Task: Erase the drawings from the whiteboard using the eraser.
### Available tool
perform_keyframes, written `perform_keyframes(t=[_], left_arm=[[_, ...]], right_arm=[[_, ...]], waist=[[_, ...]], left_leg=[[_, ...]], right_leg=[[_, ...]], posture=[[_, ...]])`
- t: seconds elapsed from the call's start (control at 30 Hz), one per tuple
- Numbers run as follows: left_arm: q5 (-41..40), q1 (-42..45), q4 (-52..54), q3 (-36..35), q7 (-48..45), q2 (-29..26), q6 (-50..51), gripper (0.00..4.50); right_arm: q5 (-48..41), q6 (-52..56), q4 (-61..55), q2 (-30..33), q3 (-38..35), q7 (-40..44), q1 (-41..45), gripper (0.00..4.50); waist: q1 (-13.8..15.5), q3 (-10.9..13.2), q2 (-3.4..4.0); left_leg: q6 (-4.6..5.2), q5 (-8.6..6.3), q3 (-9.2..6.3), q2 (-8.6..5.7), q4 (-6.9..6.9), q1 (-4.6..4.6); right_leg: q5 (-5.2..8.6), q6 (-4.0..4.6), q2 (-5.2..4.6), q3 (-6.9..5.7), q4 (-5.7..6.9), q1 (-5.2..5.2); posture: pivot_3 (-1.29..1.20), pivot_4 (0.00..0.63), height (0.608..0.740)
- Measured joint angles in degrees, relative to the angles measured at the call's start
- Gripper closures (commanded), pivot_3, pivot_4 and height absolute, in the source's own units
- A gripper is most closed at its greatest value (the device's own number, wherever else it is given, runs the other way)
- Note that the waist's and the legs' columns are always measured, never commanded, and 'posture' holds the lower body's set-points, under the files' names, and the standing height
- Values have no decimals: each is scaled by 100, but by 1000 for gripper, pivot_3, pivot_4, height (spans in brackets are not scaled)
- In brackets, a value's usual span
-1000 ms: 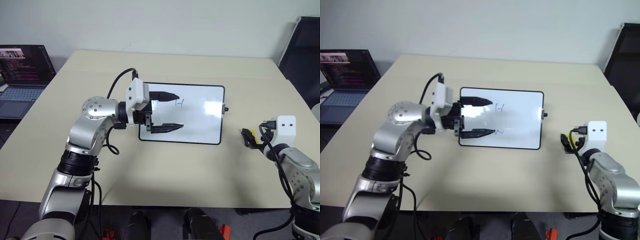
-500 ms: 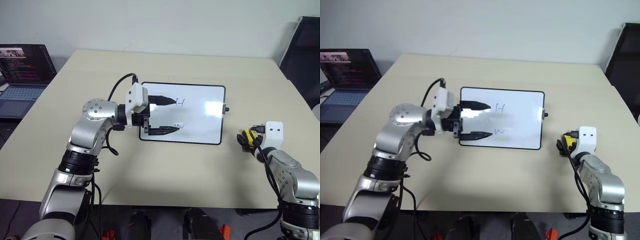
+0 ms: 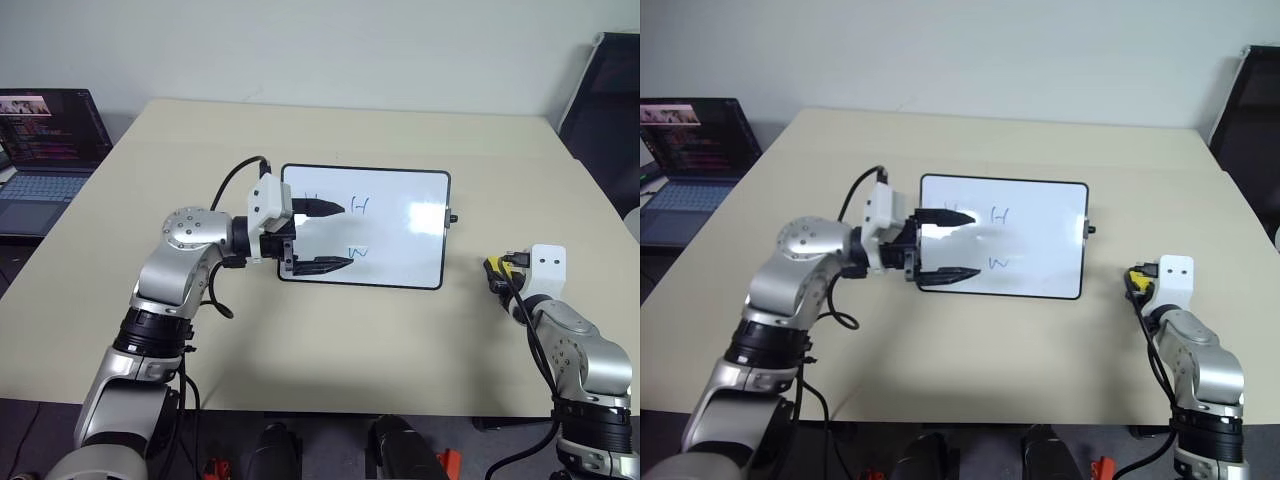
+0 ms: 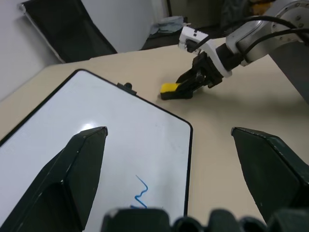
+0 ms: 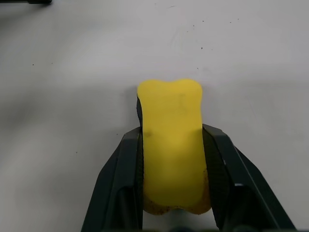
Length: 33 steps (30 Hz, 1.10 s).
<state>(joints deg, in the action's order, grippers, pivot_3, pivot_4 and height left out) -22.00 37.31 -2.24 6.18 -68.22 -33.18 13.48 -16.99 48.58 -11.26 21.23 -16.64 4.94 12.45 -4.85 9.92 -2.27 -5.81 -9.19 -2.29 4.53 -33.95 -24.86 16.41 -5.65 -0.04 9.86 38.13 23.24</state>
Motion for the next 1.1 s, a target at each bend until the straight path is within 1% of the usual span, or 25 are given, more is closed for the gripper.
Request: perform_keyframes(t=[0.1, 0.17, 0.27, 0.33, 0.37, 0.43, 0.53, 0.67, 0.8, 1.0, 1.1], left_arm=[[-152, -539, 455, -283, 318, -160, 445, 0], [-291, -1188, 929, -498, 557, -309, 803, 0], [-414, -1981, 1488, -675, 951, -365, 1266, 0], [-507, -2229, 1791, -755, 1199, -364, 1490, 0], [-510, -2277, 1831, -828, 1290, -364, 1517, 0], [-483, -2360, 1840, -1001, 1531, -386, 1553, 0], [-413, -2421, 1817, -1114, 1722, -488, 1576, 0], [-366, -2342, 1737, -1114, 1891, -481, 1575, 0], [-367, -2059, 1667, -1094, 1894, -491, 1578, 0], [-358, -1610, 1463, -1080, 1952, -484, 1609, 0], [-328, -1437, 1384, -1060, 1998, -484, 1608, 0]], right_arm=[[-5, 4, -328, 13, 10, 76, -114, 3182], [1, -6, -800, 103, 66, 191, -382, 3182], [27, -131, -1488, 315, 331, 425, -730, 3182], [59, -227, -1938, 439, 569, 573, -866, 3182], [65, -276, -2108, 497, 671, 638, -901, 3182], [175, -456, -2496, 737, 984, 849, -945, 3182], [468, -724, -2649, 1095, 1546, 1138, -696, 3182], [985, -990, -2250, 1254, 2445, 1413, 302, 3182], [1402, -1142, -1313, 917, 3124, 1538, 1366, 3182], [1868, -1428, 50, 381, 3605, 1635, 2392, 3182], [2103, -1685, 731, 114, 3636, 1593, 2786, 3183]], waist=[[-21, 3, 9], [-22, 0, 15], [0, 1, 15], [20, 2, 13], [24, 2, 13], [19, 2, 13], [5, 1, 9], [-24, 4, 5], [-17, 5, 4], [8, 5, 5], [7, 5, 5]], left_leg=[[0, -1, -1, 2, 4, 0], [0, -1, -4, 3, 8, 0], [0, -1, -8, 3, 6, -1], [-1, -1, -9, 3, -2, 0], [-1, 0, -9, 3, -5, 2], [3, 5, -9, 2, -16, 4], [8, 9, -8, 1, -26, 7], [12, 11, -6, 2, -32, 7], [12, 12, -6, 3, -24, 4], [11, 10, -8, 2, 2, -2], [11, 9, -10, 3, 7, -2]], right_leg=[[1, 1, 0, 0, 0, 1], [4, 7, 0, -4, 2, 1], [6, 6, 0, -8, 1, 1], [10, 9, -1, -9, 0, -1], [19, 33, -1, -9, 0, -3], [11, 41, -2, -7, -1, -5], [4, 49, -3, -6, -5, -5], [-16, 45, -2, -6, -4, -3], [-16, 41, -2, -7, -7, -1], [-29, 30, -2, -14, -9, 6], [-29, 30, -1, -18, -6, 6]], posture=[[0, 150, 740], [0, 150, 740], [0, 150, 740], [0, 150, 740], [0, 150, 740], [0, 150, 740], [0, 150, 740], [0, 150, 740], [0, 150, 740], [0, 150, 740], [0, 150, 740]])
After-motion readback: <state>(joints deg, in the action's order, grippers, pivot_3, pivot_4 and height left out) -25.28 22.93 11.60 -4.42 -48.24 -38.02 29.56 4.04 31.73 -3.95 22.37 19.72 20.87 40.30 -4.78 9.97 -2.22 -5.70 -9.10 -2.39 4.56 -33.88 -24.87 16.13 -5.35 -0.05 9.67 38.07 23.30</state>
